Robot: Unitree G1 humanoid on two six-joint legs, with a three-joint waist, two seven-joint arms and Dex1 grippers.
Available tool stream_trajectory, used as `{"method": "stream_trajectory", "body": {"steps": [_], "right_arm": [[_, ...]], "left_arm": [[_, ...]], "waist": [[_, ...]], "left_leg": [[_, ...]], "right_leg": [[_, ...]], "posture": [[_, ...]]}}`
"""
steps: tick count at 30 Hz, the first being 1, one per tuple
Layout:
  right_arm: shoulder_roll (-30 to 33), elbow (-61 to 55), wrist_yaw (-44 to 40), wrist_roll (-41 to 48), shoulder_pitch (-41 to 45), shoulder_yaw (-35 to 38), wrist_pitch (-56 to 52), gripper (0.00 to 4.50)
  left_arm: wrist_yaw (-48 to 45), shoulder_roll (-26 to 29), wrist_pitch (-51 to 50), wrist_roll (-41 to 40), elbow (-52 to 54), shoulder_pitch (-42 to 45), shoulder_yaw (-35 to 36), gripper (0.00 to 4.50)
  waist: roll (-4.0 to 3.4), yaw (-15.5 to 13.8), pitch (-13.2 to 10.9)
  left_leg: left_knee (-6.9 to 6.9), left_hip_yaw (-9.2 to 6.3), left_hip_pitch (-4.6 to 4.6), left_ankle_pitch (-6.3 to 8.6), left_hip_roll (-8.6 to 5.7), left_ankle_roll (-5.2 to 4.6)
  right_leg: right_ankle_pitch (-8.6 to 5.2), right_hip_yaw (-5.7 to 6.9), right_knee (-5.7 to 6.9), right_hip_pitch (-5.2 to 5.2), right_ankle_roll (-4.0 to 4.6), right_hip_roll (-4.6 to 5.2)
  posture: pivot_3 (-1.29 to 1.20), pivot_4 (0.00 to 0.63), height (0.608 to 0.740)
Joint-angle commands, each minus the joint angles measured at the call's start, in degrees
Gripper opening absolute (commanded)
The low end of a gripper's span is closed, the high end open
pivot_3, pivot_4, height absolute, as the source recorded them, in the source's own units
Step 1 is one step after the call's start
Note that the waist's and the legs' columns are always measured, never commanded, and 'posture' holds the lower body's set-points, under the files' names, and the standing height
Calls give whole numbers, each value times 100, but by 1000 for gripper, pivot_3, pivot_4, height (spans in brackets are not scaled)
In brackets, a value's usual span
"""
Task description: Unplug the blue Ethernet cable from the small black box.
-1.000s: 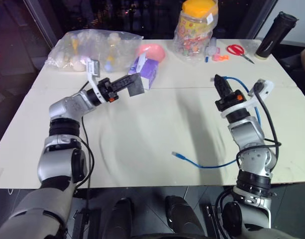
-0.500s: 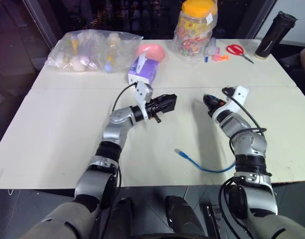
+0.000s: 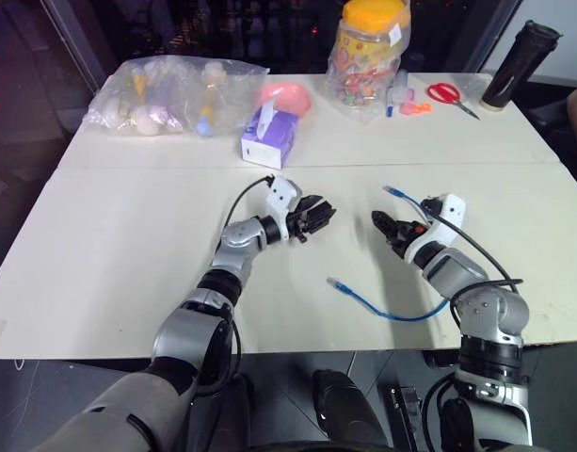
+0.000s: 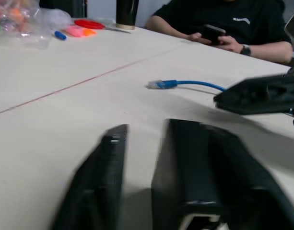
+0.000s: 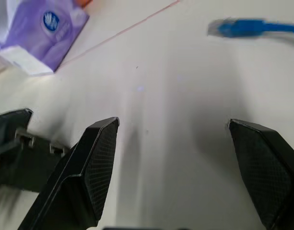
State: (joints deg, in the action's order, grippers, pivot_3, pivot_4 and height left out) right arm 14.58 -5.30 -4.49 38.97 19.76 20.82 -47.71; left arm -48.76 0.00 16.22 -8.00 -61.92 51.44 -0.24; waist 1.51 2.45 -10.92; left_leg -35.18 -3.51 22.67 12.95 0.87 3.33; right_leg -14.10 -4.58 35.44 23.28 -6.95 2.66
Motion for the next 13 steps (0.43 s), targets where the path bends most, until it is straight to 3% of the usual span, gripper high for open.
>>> {"method": "stream_trajectory", "body": {"steps": [1,8,13], "right_arm": [[-22,-484,2,109,-112,78,49,3752],[291,-1042,-258,147,-544,60,-4,3752],[730,-1688,-691,216,-1059,-46,-91,3752]], "left_arm": [[-200,94,-282,-119,281,29,89,3778],[-666,888,-1668,-409,2429,-783,25,3778],[-961,1745,-3344,-949,4433,-1533,42,3778]], "waist": [[-1,1,1],[-3,8,2],[-4,1,2]], "left_leg": [[0,0,0,0,0,0],[7,-1,-3,0,4,0],[5,-2,-4,0,4,0]], "right_leg": [[0,0,0,0,0,0],[0,0,6,1,0,-1],[-1,0,5,-3,1,1]], "posture": [[0,150,739],[0,150,739],[0,150,739]]}}
